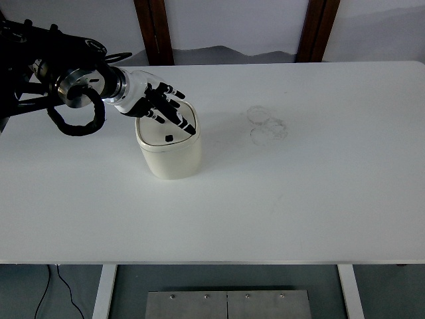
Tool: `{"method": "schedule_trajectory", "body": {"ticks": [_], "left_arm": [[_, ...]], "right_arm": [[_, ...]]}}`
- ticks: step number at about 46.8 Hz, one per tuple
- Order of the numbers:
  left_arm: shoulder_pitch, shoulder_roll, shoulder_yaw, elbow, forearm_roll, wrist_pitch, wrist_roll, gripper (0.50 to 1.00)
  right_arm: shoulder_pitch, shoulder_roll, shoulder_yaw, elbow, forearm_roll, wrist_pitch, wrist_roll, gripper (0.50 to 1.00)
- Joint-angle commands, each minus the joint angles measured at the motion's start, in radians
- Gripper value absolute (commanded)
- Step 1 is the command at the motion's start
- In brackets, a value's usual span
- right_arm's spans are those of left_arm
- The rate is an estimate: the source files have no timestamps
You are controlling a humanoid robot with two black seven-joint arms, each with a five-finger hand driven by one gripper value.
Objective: Close trash bin
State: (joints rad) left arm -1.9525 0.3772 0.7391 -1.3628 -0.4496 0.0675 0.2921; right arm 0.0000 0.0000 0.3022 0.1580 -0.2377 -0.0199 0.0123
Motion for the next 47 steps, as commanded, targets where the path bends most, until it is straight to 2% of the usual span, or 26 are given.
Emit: {"method": "schedule_trajectory", "body": {"ticks": [1,12,31,40,47], "left_arm": [[-0.006,0.005,-0.009,0.005,0.0,-0.002,-0.004,1.0],[-0.029,0.008,-0.021,0.027,0.0,-0.008,-0.008,1.0],[-0.025,0.043,-0.115,0.166,0.012,-0.026,-0.011,1.0],[0.03,0.048,-0.171,0.298,0.032,-0.049,-0.1,1.0],[0.11,0.052,-0.282,0.376,0.042,-0.049,-0.108,1.0]], "right_arm": [[0.0,0.0,0.0,0.0,0.0,0.0,0.0,0.995],[0.0,0.0,0.0,0.0,0.0,0.0,0.0,0.995],[0.0,0.0,0.0,0.0,0.001,0.0,0.001,0.995],[0.0,0.0,0.002,0.0,0.003,0.0,0.001,0.995],[0.0,0.0,0.002,0.0,0.003,0.0,0.001,0.995]]}}
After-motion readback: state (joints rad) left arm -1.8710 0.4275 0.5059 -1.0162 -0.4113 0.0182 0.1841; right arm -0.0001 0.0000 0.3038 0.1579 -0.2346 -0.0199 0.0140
